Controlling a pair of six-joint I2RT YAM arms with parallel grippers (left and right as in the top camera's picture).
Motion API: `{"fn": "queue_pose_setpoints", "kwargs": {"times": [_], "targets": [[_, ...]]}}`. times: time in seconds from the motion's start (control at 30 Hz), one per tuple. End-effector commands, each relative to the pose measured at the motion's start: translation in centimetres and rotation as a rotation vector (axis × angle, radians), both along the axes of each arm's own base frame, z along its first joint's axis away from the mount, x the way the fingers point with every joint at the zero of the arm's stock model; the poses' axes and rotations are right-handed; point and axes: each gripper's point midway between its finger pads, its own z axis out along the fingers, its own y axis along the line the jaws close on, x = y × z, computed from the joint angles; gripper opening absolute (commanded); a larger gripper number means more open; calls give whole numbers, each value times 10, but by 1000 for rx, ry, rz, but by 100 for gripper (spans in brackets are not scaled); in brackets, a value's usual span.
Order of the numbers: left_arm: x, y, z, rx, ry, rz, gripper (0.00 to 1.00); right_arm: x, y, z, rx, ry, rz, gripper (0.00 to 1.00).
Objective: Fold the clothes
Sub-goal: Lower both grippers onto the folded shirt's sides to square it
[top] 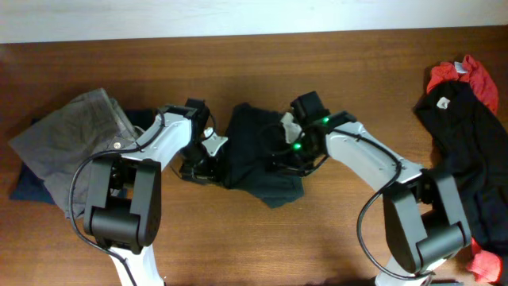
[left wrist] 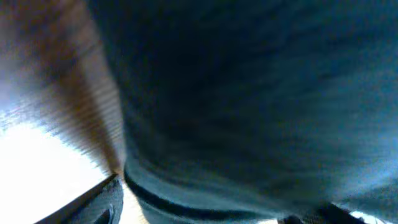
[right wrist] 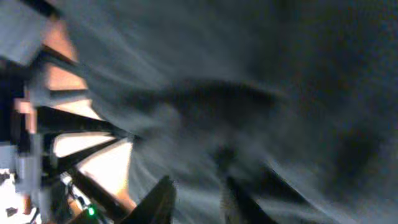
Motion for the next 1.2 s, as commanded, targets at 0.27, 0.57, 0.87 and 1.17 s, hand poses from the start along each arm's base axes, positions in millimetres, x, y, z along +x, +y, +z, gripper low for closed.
{"fn": "queue_pose_setpoints", "kwargs": {"times": [0.27, 0.57, 0.87, 1.17], "targets": [[5, 14, -7, 72, 6, 98, 77, -25, 22, -34, -154, 16, 15, 7], [7, 36, -6, 76, 36, 176, 76, -39, -47, -67, -324, 264, -179, 4], [20, 25, 22, -41, 22, 177, 73, -36, -32, -6, 65, 71, 156, 19], [87, 3, 95, -175, -286, 141, 81, 7, -69, 35, 71, -62, -62, 35]]}}
